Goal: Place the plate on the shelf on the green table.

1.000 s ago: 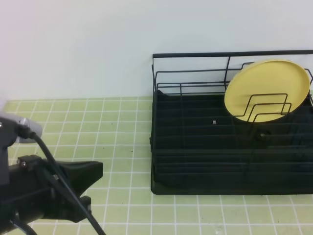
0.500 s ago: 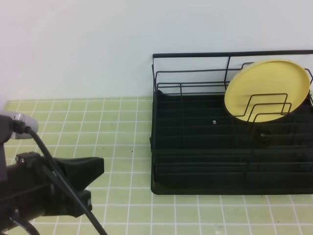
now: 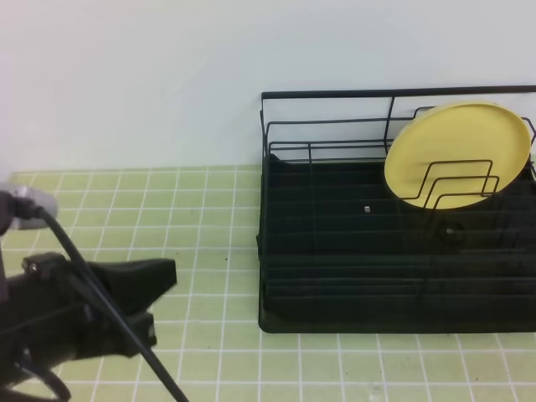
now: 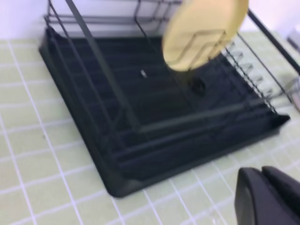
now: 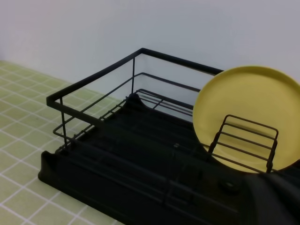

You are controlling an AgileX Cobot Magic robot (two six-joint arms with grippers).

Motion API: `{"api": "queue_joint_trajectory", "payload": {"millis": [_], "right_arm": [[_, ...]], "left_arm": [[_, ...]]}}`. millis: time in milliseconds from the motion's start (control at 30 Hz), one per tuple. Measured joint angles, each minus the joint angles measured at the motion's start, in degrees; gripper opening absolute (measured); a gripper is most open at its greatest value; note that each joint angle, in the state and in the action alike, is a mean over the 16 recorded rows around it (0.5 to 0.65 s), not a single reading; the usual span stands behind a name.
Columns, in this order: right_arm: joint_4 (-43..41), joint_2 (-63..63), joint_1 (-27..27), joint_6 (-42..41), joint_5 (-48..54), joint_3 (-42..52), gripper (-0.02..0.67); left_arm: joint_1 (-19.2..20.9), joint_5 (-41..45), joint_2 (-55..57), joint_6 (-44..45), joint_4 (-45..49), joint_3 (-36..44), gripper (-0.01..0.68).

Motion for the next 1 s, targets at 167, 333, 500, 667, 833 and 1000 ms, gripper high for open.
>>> {"api": "queue_joint_trajectory", "payload": {"millis": [167, 333, 500, 667, 833, 1000], "right_arm": [[0.0, 0.0, 0.0, 0.0, 0.0, 0.0, -0.002], [0.0, 0.0, 0.0, 0.03, 0.0, 0.0, -0.002], [0.0, 0.0, 0.0, 0.06, 0.0, 0.0, -0.002], [0.0, 0.0, 0.0, 0.09, 0.0, 0.0, -0.002], [0.0, 0.0, 0.0, 0.1, 0.0, 0.0, -0.002], [0.0, 0.0, 0.0, 0.1, 0.0, 0.0, -0.002]], "left_arm": [[0.0, -2.85, -2.01, -9.36, 10.98, 0.85, 0.0], [0.01, -7.01, -6.69, -24.1, 28.64, 3.8, -0.001], [0.01, -10.46, -13.87, -38.2, 45.37, 9.43, -0.001], [0.33, -13.64, -22.83, -46.8, 54.14, 17.86, 0.0], [2.01, -15.14, -31.52, -49.57, 54.41, 26.62, 0.0], [4.98, -13.97, -39.32, -52.07, 54.28, 33.07, 0.0]]}}
